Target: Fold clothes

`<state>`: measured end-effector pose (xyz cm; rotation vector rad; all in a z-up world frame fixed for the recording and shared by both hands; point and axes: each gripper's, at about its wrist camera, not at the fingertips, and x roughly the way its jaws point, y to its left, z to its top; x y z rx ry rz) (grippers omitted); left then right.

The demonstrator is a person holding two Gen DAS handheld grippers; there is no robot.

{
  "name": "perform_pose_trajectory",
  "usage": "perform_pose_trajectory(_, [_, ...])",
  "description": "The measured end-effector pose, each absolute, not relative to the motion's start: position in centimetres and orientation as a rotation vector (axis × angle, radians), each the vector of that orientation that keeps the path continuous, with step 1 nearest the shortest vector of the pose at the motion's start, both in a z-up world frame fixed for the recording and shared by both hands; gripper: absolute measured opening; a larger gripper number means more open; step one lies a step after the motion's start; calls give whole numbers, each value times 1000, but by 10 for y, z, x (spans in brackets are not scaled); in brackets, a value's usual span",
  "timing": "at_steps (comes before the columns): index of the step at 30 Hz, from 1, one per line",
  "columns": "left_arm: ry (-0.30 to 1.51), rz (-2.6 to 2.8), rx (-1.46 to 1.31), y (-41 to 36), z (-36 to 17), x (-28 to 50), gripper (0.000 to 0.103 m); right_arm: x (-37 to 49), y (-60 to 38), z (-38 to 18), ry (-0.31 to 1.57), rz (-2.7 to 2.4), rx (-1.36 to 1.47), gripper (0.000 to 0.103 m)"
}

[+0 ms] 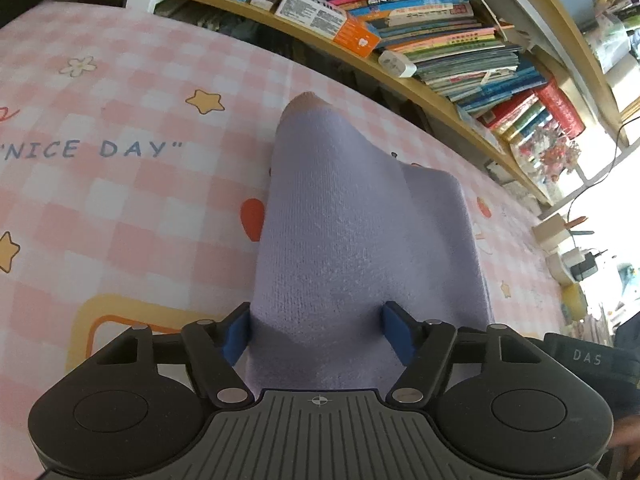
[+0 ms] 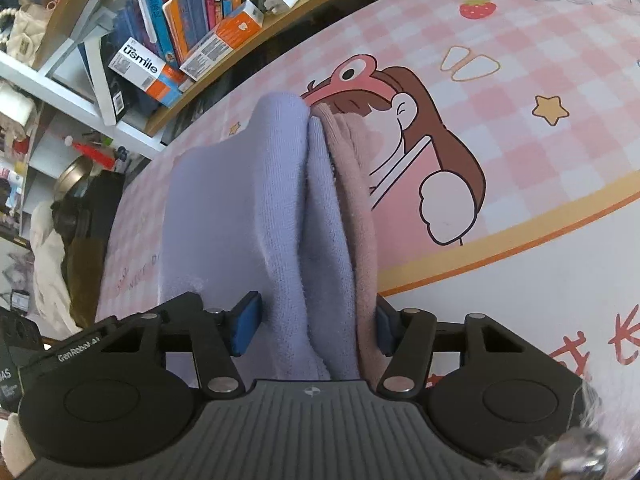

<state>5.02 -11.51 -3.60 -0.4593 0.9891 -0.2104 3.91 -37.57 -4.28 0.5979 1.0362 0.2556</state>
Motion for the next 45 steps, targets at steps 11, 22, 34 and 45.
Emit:
perform_pose_trajectory(11, [961,-173,-353,-129,-20,43,47,12,-328,1,821,385,170,27])
perform_pose_trajectory(22, [973,-208,-547,-109,-42,44,64,31,-386,-46,997,319,562,63])
perform_pose_trajectory(34, [905,-186,-442,-132,-17,35,39,22,-369,-17,899,429,401,30])
perform_pose_trajectory(45, [822,-211,-429,-145,15,19,39,7,-383,12,823,452,423,30])
